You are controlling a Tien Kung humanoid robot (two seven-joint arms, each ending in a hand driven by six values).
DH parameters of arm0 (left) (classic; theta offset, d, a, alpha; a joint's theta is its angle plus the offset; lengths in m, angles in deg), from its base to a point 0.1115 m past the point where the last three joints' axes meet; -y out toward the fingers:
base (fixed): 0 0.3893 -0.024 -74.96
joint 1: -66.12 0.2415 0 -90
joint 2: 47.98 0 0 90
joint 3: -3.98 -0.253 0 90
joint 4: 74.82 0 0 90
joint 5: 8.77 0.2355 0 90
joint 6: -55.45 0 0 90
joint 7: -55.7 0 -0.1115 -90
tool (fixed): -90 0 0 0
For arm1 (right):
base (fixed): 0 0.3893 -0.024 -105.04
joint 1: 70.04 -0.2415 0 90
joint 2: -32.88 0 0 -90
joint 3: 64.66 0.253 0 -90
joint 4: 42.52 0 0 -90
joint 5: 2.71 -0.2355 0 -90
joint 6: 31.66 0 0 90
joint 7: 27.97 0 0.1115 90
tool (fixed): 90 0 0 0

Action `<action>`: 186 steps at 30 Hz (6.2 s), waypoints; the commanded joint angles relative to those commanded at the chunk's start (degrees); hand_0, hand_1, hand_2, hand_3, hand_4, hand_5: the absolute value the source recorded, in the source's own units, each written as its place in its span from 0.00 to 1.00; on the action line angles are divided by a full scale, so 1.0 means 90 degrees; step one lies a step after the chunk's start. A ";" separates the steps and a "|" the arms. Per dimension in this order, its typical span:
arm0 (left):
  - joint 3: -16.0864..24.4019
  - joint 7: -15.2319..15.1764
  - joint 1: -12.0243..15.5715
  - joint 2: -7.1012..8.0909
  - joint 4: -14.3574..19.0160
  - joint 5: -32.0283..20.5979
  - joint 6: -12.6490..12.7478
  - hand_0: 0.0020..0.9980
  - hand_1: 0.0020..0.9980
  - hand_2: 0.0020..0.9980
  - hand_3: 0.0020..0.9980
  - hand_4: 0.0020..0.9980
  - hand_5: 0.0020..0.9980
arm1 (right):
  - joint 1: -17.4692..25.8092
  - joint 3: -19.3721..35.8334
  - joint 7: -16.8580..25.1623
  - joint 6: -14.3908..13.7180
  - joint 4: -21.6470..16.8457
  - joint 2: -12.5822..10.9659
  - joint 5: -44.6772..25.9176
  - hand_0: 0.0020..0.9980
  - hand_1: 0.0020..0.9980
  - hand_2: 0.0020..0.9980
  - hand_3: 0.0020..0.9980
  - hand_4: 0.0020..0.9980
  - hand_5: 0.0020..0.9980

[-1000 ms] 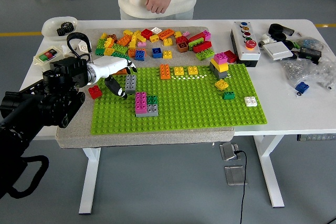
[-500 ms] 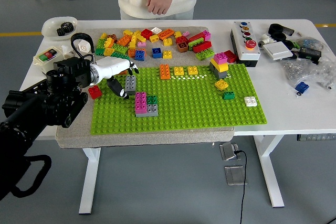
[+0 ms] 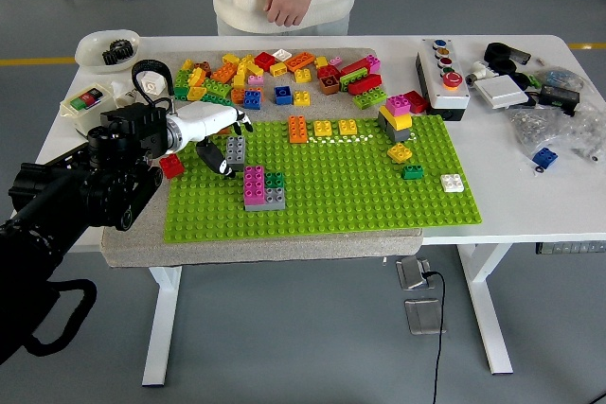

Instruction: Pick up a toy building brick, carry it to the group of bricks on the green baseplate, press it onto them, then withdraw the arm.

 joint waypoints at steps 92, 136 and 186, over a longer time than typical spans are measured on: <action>0.0658 0.0338 0.0300 0.0642 0.2052 0.0000 -0.1346 0.69 0.61 0.54 0.54 0.72 0.15 | 0.0120 0.0167 0.0010 -0.0011 0.0000 0.0016 0.0014 0.75 0.64 0.68 0.64 0.86 0.56; 0.1429 0.0847 0.1880 0.1065 0.4664 0.0000 -0.2155 0.68 0.60 0.54 0.54 0.73 0.17 | 0.0260 0.0300 0.0019 -0.0023 0.0000 0.0062 0.0011 0.75 0.64 0.68 0.64 0.86 0.56; 0.1736 0.0901 0.2770 0.0853 0.5403 0.0000 -0.1846 0.70 0.61 0.55 0.55 0.76 0.18 | 0.0279 0.0306 0.0028 -0.0020 0.0000 0.0081 -0.0012 0.75 0.64 0.68 0.64 0.85 0.56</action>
